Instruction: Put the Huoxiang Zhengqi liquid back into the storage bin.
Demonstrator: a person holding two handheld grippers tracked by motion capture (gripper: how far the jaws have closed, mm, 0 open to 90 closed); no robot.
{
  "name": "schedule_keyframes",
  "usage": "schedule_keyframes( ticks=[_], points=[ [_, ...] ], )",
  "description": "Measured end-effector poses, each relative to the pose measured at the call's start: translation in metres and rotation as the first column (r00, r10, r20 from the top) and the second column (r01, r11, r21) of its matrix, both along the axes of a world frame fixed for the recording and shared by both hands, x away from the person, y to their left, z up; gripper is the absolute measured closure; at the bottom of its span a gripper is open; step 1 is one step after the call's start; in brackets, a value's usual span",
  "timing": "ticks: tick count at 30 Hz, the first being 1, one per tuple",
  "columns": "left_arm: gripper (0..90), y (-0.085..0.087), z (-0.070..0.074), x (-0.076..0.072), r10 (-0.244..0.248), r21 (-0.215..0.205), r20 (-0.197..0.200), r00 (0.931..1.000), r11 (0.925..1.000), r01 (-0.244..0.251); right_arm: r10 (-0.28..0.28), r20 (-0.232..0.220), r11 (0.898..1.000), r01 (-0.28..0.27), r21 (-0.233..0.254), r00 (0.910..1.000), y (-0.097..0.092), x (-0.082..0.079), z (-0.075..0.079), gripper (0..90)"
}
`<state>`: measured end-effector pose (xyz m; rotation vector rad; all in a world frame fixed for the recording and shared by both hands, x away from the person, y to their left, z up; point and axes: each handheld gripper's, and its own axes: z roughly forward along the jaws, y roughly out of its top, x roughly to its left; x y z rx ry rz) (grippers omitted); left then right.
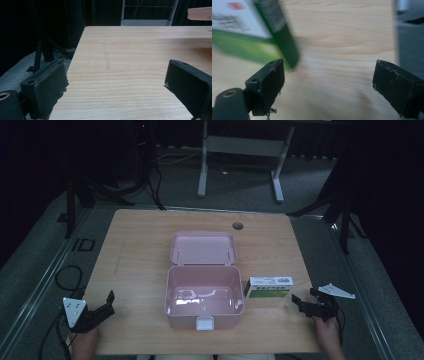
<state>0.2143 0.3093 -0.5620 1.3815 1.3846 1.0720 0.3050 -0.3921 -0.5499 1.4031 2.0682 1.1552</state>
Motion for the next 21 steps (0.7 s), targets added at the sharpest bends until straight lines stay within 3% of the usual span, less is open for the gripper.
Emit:
schedule_keyframes(
  ticks=[2,4,8,12,13,14,15,21],
  points=[
    [4.6,0.000,0.000,0.000,-0.001,0.001,0.000,1.0000,1.0000,0.001,0.067,-0.022,0.998,-0.067,0.003,0.9975,0.001,-0.001,0.001,10.4],
    [4.6,0.000,0.000,0.000,-0.004,0.004,-0.001,1.0000,1.0000,0.004,0.136,-0.055,0.991,-0.136,-0.008,0.9892,0.003,-0.002,0.001,10.4],
    [4.5,0.000,0.000,0.000,-0.005,0.001,0.001,1.0000,1.0000,0.005,0.230,-0.099,0.970,-0.235,-0.052,0.9683,0.006,-0.003,0.003,10.4],
    [4.5,0.001,0.000,0.000,-0.011,-0.003,-0.004,0.9999,0.9999,0.011,0.320,-0.141,0.942,-0.330,-0.055,0.9369,0.009,-0.006,0.011,10.4],
    [4.4,0.001,0.000,0.000,-0.011,-0.003,-0.004,0.9999,0.9999,0.011,0.320,-0.141,0.942,-0.330,-0.055,0.9369,0.009,-0.006,0.011,10.4],
    [4.4,0.001,0.000,0.000,-0.013,-0.002,-0.007,0.9999,0.9999,0.013,0.347,-0.155,0.931,-0.359,-0.060,0.9250,0.010,-0.007,0.013,10.4],
    [4.3,0.001,0.000,0.000,-0.014,-0.002,-0.006,0.9999,0.9999,0.014,0.381,-0.190,0.914,-0.399,-0.066,0.9047,0.013,-0.008,0.014,10.4],
    [4.1,0.001,0.000,0.001,-0.019,-0.003,-0.008,0.9998,0.9998,0.019,0.471,-0.286,0.852,-0.514,-0.095,0.8343,0.023,-0.010,0.015,10.4]
  ],
)
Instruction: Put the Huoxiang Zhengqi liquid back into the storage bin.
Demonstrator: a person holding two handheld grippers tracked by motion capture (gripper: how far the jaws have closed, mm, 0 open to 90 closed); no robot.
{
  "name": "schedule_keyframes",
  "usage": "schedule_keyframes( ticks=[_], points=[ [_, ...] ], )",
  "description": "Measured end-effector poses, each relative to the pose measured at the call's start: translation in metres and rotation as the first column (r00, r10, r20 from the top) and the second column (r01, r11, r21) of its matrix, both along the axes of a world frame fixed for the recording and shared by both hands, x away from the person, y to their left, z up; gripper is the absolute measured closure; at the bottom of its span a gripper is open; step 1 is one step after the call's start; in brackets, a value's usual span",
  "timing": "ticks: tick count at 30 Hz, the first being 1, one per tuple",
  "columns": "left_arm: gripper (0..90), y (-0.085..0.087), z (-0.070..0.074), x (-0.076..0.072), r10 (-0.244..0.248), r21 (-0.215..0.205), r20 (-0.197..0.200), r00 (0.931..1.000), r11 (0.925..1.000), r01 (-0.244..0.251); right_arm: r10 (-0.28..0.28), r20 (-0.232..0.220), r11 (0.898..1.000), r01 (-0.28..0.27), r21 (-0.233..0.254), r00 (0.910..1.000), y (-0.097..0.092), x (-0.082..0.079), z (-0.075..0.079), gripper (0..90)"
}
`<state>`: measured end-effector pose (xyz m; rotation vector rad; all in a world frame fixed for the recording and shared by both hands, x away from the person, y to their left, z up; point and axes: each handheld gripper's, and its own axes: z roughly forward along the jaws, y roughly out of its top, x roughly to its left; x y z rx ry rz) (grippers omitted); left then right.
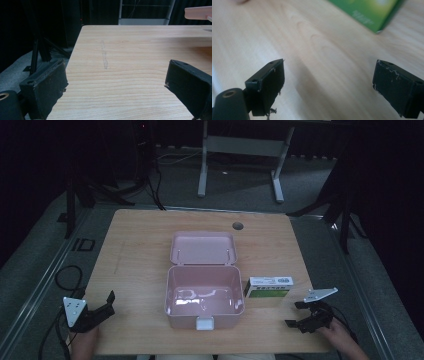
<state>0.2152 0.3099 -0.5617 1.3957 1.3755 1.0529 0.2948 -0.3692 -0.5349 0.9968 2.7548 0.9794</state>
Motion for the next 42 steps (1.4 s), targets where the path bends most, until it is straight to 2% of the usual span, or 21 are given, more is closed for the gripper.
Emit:
schedule_keyframes(
  ticks=[6,10,11,12,16,19,20,22,24,26,28,32,35,37,39,40,42],
  points=[
    [4.1,0.000,0.000,0.000,-0.007,-0.001,-0.002,1.0000,1.0000,0.007,0.071,-0.041,0.993,-0.075,-0.092,0.9966,0.009,0.000,0.005,10.4],
    [4.1,0.000,0.000,0.000,-0.012,-0.002,-0.002,0.9999,0.9999,0.012,0.111,-0.042,0.980,-0.117,-0.160,0.9929,0.017,0.000,0.012,10.3],
    [4.1,0.000,0.000,0.001,-0.013,-0.004,-0.003,0.9999,0.9999,0.013,0.126,-0.060,0.976,-0.134,-0.170,0.9902,0.020,0.000,0.013,10.3],
    [4.1,0.001,0.000,0.001,-0.013,-0.004,-0.003,0.9999,0.9999,0.013,0.147,-0.070,0.967,-0.158,-0.200,0.9868,0.024,0.000,0.016,10.4],
    [4.1,0.001,0.000,0.001,-0.018,-0.006,-0.003,0.9998,0.9998,0.018,0.196,-0.103,0.944,-0.216,-0.249,0.9753,0.035,0.000,0.020,10.4],
    [4.1,0.001,0.000,0.001,-0.022,-0.008,-0.006,0.9997,0.9997,0.022,0.235,-0.136,0.920,-0.266,-0.289,0.9624,0.044,0.001,0.022,10.4],
    [4.1,0.001,0.000,0.001,-0.021,-0.008,-0.007,0.9998,0.9997,0.021,0.247,-0.152,0.906,-0.284,-0.314,0.9570,0.049,0.001,0.023,10.4],
    [4.1,0.001,0.000,0.001,-0.023,-0.009,-0.008,0.9997,0.9997,0.023,0.264,-0.179,0.889,-0.311,-0.335,0.9479,0.054,0.001,0.025,10.4],
    [4.1,0.001,0.000,0.001,-0.022,-0.009,-0.007,0.9997,0.9997,0.022,0.273,-0.188,0.872,-0.325,-0.365,0.9435,0.059,0.002,0.026,10.4],
    [4.1,0.001,0.000,0.001,-0.022,-0.008,-0.008,0.9997,0.9997,0.022,0.274,-0.191,0.863,-0.329,-0.383,0.9426,0.063,0.002,0.028,11.4],
    [4.1,0.001,0.000,0.001,-0.022,-0.008,-0.011,0.9997,0.9997,0.021,0.282,-0.202,0.846,-0.342,-0.409,0.9380,0.068,0.003,0.031,12.2],
    [4.1,0.001,0.000,0.001,-0.023,-0.009,-0.011,0.9997,0.9997,0.023,0.287,-0.215,0.829,-0.355,-0.432,0.9334,0.074,0.005,0.035,12.3],
    [4.1,0.001,0.000,0.001,-0.024,-0.009,-0.012,0.9996,0.9997,0.024,0.301,-0.233,0.818,-0.376,-0.435,0.9246,0.078,0.006,0.038,12.3],
    [4.1,0.001,0.000,0.001,-0.026,-0.009,-0.012,0.9996,0.9996,0.025,0.316,-0.235,0.801,-0.391,-0.453,0.9191,0.081,0.006,0.039,12.3],
    [4.1,0.001,0.000,0.001,-0.025,-0.010,-0.013,0.9996,0.9996,0.025,0.336,-0.240,0.773,-0.412,-0.482,0.9109,0.084,0.005,0.039,12.9],
    [4.1,0.001,0.000,0.001,-0.026,-0.009,-0.013,0.9996,0.9996,0.026,0.342,-0.256,0.763,-0.426,-0.486,0.9044,0.086,0.005,0.039,12.9],
    [4.1,0.001,0.000,0.001,-0.027,-0.010,-0.013,0.9995,0.9996,0.027,0.352,-0.278,0.750,-0.447,-0.488,0.8939,0.090,0.005,0.039,12.9]
  ],
)
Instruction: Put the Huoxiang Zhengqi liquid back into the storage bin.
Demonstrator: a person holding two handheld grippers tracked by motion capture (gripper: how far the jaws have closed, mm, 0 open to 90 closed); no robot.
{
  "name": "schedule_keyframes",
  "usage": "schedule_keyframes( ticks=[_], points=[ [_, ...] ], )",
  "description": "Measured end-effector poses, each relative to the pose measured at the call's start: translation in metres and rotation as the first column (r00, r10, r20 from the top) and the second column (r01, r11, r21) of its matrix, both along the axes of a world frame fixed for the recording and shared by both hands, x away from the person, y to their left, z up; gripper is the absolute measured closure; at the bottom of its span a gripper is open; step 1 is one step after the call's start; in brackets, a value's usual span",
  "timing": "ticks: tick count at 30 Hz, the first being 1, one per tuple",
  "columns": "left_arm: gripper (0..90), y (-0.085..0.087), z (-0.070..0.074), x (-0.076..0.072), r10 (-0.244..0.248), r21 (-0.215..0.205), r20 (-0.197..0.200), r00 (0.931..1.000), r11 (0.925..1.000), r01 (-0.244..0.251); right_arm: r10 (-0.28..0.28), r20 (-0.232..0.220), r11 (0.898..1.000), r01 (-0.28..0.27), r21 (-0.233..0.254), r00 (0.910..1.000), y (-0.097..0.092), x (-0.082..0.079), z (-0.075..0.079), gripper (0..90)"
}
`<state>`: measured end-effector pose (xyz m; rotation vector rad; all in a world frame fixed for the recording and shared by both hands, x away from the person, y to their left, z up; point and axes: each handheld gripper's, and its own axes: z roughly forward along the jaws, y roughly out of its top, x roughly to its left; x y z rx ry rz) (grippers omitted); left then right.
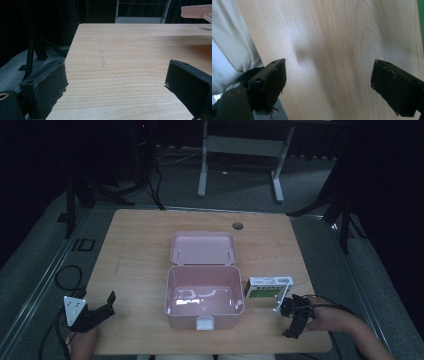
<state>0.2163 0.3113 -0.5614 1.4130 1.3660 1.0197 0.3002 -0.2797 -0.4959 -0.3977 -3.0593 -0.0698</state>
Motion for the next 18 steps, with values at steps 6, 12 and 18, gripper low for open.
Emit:
schedule_keyframes(
  ticks=[6,12,18],
  points=[
    [4.1,0.000,0.000,0.000,-0.002,0.000,0.000,1.0000,1.0000,0.002,0.035,-0.001,0.999,-0.035,-0.021,0.9994,0.012,0.002,0.006,13.0],
    [4.1,0.000,0.000,0.000,-0.006,0.002,-0.002,1.0000,1.0000,0.006,0.121,0.013,0.992,-0.121,-0.043,0.9925,0.025,0.002,0.017,14.1],
    [4.1,0.000,0.000,0.000,-0.006,0.001,0.000,1.0000,1.0000,0.006,0.181,0.043,0.984,-0.181,-0.006,0.9826,0.036,0.006,0.034,13.4]
  ],
)
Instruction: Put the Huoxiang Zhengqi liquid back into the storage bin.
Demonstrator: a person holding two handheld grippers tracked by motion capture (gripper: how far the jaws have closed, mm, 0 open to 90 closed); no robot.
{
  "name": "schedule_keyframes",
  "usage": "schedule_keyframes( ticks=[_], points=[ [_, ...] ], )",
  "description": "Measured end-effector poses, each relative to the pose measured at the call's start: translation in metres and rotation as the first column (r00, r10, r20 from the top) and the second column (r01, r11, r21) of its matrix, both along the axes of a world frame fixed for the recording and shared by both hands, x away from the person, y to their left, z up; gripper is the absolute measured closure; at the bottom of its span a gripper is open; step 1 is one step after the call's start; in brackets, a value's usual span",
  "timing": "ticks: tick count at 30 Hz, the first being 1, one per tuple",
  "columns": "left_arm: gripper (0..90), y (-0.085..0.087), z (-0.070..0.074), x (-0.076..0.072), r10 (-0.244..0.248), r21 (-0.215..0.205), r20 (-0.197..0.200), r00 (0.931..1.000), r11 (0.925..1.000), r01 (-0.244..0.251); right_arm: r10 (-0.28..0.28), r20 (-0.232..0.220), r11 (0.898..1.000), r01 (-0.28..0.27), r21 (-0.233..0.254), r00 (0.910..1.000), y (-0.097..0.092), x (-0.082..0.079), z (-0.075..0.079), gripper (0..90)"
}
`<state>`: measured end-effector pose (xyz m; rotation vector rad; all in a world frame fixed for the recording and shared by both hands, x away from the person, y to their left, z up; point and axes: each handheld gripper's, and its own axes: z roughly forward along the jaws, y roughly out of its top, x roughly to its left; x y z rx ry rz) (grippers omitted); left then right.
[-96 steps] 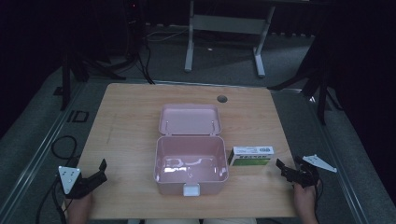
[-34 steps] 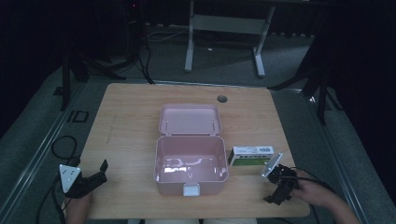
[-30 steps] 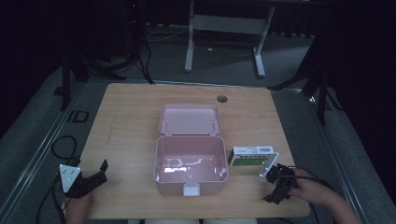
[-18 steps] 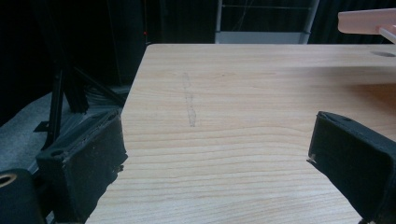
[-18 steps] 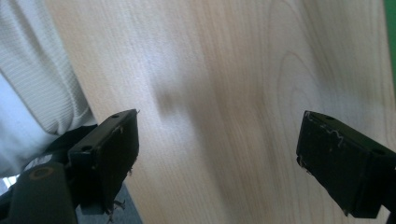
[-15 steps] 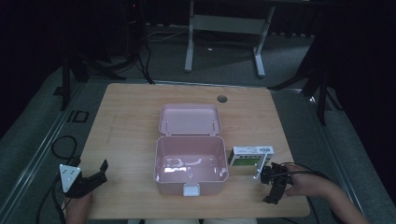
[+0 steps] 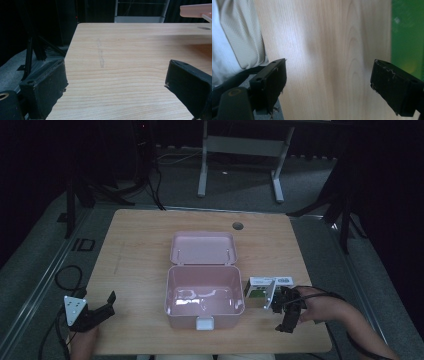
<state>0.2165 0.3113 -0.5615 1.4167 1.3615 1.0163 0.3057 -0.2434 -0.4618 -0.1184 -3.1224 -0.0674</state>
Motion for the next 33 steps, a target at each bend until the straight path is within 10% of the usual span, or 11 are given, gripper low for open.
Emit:
schedule_keyframes(
  ticks=[18,33],
  points=[
    [4.0,0.000,0.000,0.000,-0.005,-0.001,0.001,1.0000,1.0000,0.005,0.007,0.074,1.000,-0.006,-0.012,0.9972,0.016,0.035,0.054,17.5],
    [4.0,0.001,0.000,0.000,-0.013,-0.004,-0.003,0.9999,0.9999,0.013,0.003,0.082,1.000,-0.001,-0.027,0.9966,0.023,0.076,0.056,22.9]
  ],
)
